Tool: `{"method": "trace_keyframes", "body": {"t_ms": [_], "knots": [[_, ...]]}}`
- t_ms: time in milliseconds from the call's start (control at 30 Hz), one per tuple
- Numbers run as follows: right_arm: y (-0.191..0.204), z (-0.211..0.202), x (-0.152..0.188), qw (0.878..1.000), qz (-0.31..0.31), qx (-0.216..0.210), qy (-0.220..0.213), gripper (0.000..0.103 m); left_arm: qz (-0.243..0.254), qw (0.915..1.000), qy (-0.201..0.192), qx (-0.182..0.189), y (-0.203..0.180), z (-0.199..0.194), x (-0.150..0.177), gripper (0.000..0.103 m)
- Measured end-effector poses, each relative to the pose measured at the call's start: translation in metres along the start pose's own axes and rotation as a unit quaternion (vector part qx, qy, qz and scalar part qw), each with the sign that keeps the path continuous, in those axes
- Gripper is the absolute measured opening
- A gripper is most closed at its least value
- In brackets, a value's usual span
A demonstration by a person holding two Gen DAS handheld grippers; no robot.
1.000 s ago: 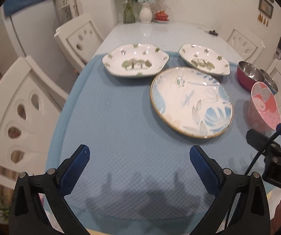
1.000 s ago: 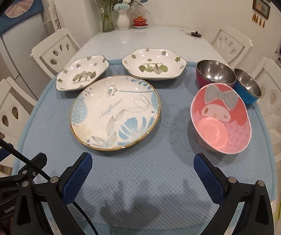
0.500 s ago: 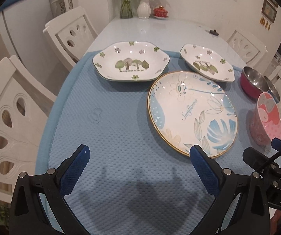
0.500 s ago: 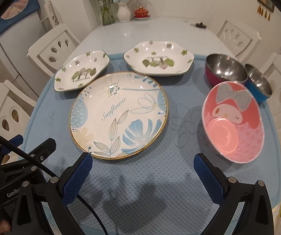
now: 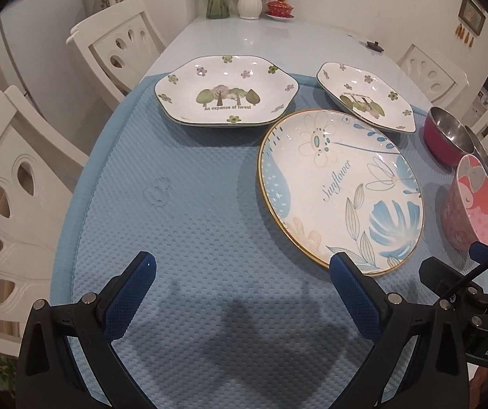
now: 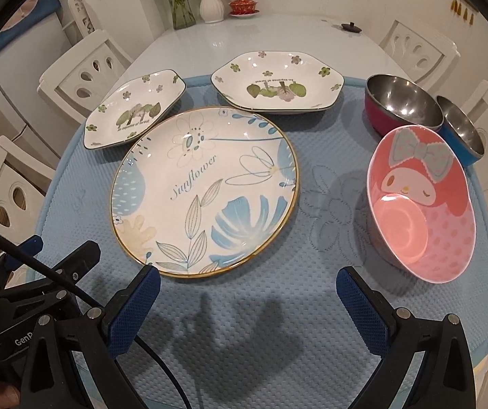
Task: Organize plates and bowls
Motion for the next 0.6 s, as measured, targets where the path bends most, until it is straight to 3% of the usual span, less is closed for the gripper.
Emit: {"method": "trace_keyframes", "body": {"t_ms": [600], "knots": [[0.0024, -0.0016, 0.0029, 1.000, -0.002, -0.004, -0.002, 0.103, 0.003, 1.0000, 0.003, -0.003, -0.0033, -0.0012, 0.0027, 0.101]]}}
Point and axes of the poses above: each gripper's, at about its wrist camera, not at the fingertips, and z roughly the way its jaws point, y to its left, x to its underside, the point moved 6 cm from there along z, roughly the way its jaws point, and after that the axes turned 7 degrees about x, right-handed, at the moved point
